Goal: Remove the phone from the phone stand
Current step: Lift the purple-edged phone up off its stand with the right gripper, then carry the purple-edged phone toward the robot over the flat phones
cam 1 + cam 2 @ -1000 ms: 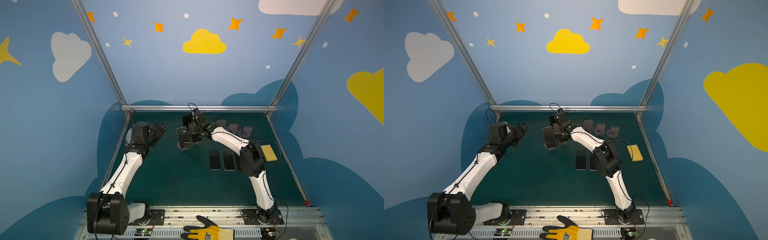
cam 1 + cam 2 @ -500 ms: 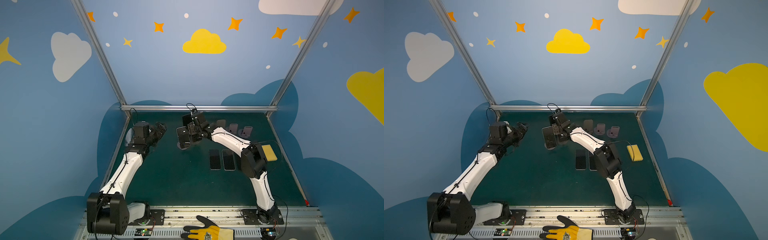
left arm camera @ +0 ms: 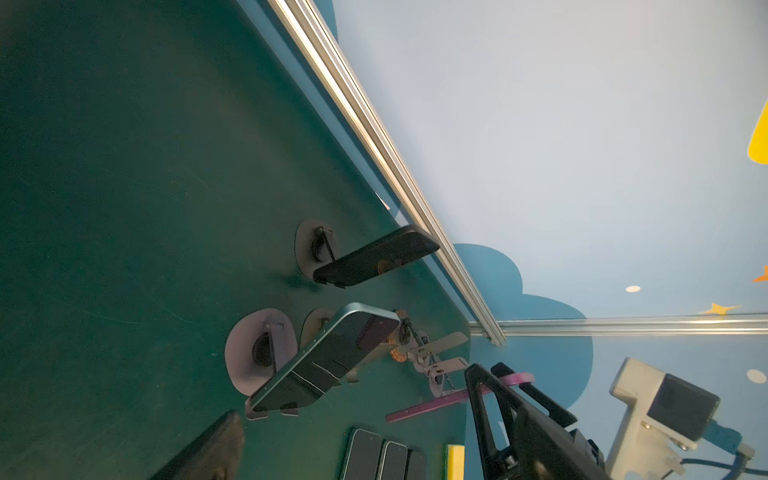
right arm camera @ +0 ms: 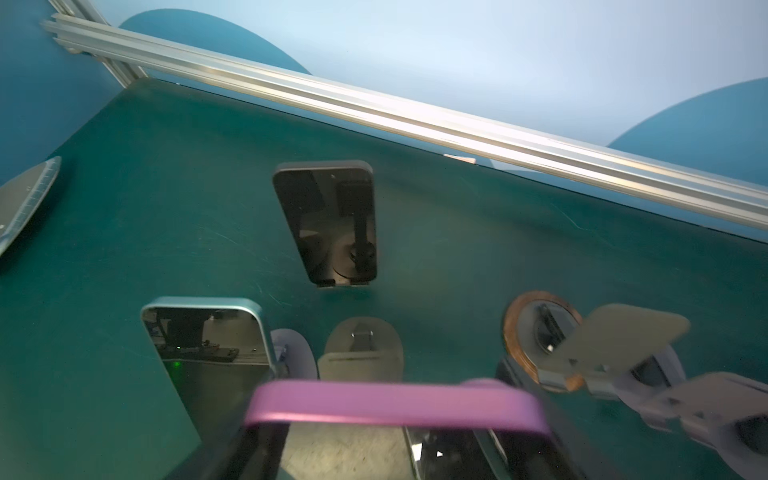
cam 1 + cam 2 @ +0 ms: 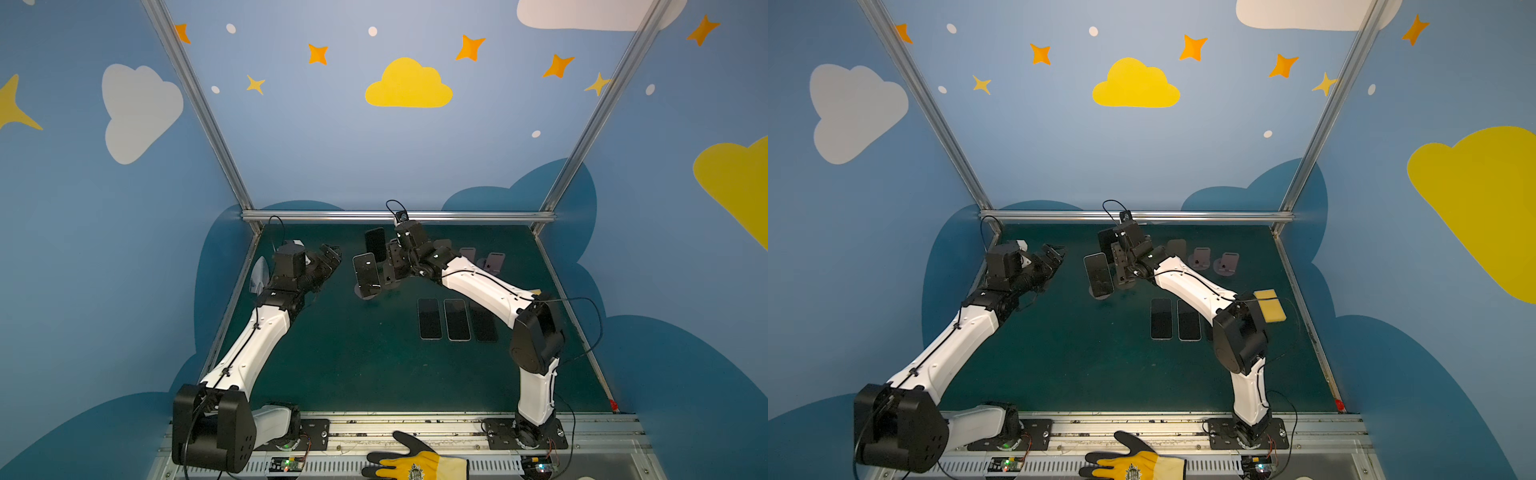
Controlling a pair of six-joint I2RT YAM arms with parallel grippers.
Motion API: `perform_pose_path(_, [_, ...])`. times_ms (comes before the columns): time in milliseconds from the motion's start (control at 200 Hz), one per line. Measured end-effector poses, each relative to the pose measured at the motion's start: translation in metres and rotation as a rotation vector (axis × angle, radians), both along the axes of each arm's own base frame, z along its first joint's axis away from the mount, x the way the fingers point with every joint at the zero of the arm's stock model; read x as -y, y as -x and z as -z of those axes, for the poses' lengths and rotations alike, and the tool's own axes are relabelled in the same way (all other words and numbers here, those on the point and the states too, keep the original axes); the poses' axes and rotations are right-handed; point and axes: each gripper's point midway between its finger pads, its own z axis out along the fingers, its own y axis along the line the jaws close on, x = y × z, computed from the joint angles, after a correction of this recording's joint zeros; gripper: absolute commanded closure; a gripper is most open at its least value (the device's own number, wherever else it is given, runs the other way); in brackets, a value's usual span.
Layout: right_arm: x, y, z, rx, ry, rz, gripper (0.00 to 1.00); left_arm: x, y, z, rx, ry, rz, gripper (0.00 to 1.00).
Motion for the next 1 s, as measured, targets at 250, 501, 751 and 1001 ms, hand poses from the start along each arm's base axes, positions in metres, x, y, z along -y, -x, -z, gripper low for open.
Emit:
perform_pose_path(250, [0.023,0.020,0.027,-0.053,0.034,0.047,0.37,0.030,0.008,-0.001,0.006,-0.003,0.079,0.00])
perform_pose_path(501, [0.034,0.047,0.014,-0.058,0.012,0.068,0.38,0.047,0.014,-0.001,0.004,0.006,0.128,0.00])
perform_pose_path(751, [0.038,0.075,-0.006,-0.051,-0.004,0.063,0.39,0.031,0.016,-0.017,0.046,0.003,0.092,0.00])
perform_pose_path(1001, [0.026,0.100,0.007,-0.100,-0.004,0.034,0.40,0.013,0.014,-0.026,0.071,-0.003,0.033,0.00])
